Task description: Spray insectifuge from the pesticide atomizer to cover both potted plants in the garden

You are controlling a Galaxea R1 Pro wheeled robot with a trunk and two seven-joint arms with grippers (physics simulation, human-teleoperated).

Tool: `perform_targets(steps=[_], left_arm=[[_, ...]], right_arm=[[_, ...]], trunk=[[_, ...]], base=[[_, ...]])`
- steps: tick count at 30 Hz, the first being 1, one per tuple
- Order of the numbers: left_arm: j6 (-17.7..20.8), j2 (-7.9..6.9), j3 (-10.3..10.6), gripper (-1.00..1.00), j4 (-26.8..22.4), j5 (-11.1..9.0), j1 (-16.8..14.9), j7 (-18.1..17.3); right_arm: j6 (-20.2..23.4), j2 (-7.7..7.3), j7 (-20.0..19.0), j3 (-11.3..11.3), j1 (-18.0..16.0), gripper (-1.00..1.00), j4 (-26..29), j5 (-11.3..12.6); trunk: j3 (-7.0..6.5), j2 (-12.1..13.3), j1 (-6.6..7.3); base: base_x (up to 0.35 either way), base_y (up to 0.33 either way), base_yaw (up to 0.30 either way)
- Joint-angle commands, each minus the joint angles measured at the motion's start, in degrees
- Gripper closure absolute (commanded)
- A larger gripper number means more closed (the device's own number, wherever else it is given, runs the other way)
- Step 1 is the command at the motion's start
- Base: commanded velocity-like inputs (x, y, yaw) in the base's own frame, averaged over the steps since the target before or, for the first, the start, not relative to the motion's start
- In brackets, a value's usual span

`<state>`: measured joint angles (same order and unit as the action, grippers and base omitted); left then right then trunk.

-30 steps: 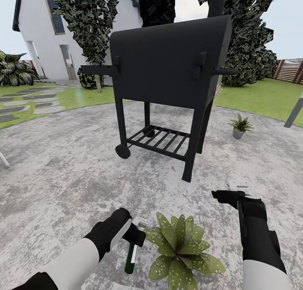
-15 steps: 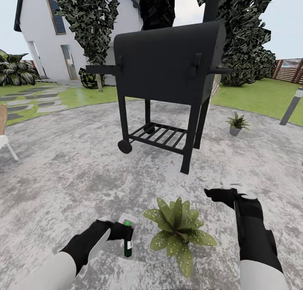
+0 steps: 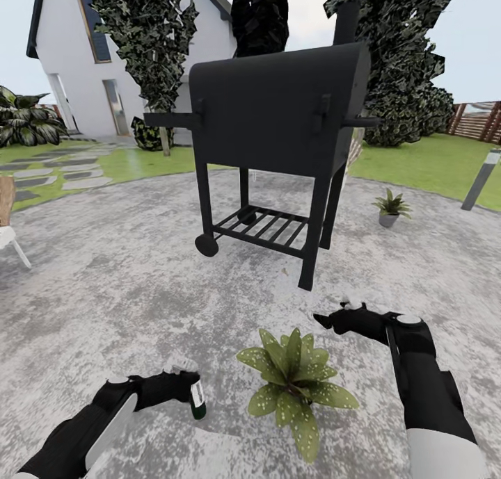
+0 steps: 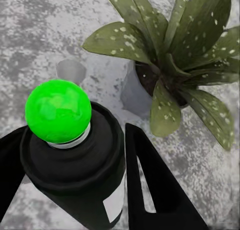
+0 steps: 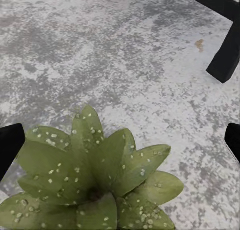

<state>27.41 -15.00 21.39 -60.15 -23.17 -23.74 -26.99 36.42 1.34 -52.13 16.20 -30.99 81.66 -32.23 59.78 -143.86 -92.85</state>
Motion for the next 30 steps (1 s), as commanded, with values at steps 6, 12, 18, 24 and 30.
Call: perform_targets(steps=[6, 12, 18, 24, 30], left_arm=[[-6.56, 0.23, 1.09, 1.00, 1.54, 0.57, -0.04, -5.91], [-13.65, 0.79, 8.83, 1.00, 5.66, 1.46, -0.45, -11.26], [-12.81, -0.46, 8.27, 1.00, 5.30, -0.11, 0.31, -11.73], [-13.06, -0.30, 7.54, 1.00, 5.90, -1.08, 0.38, -13.64], [-13.24, -0.29, 7.61, 1.00, 5.92, -1.04, 0.43, -15.56]], right_arm=[[0.17, -0.91, -20.35, -5.33, -1.18, -1.00, -0.41, -0.19], [0.07, -0.74, -22.64, -15.02, -1.26, -1.00, -1.57, -0.50], [-0.56, -1.28, -23.02, -14.29, -1.82, -1.00, -2.03, -0.19], [-1.39, -1.25, -22.92, -14.36, -1.79, -1.00, -2.25, -0.24], [-1.15, -1.23, -22.92, -14.61, -1.79, -1.00, -2.78, -0.36]], trunk=[[-1.34, 0.09, 0.15], [-2.67, 0.17, 0.31], [-2.66, 0.17, 0.31], [-2.66, 0.17, 0.31], [-2.66, 0.17, 0.31]], base=[[0.000, 0.000, 0.000], [0.000, 0.000, 0.000], [0.000, 0.000, 0.000], [0.000, 0.000, 0.000], [0.000, 0.000, 0.000]])
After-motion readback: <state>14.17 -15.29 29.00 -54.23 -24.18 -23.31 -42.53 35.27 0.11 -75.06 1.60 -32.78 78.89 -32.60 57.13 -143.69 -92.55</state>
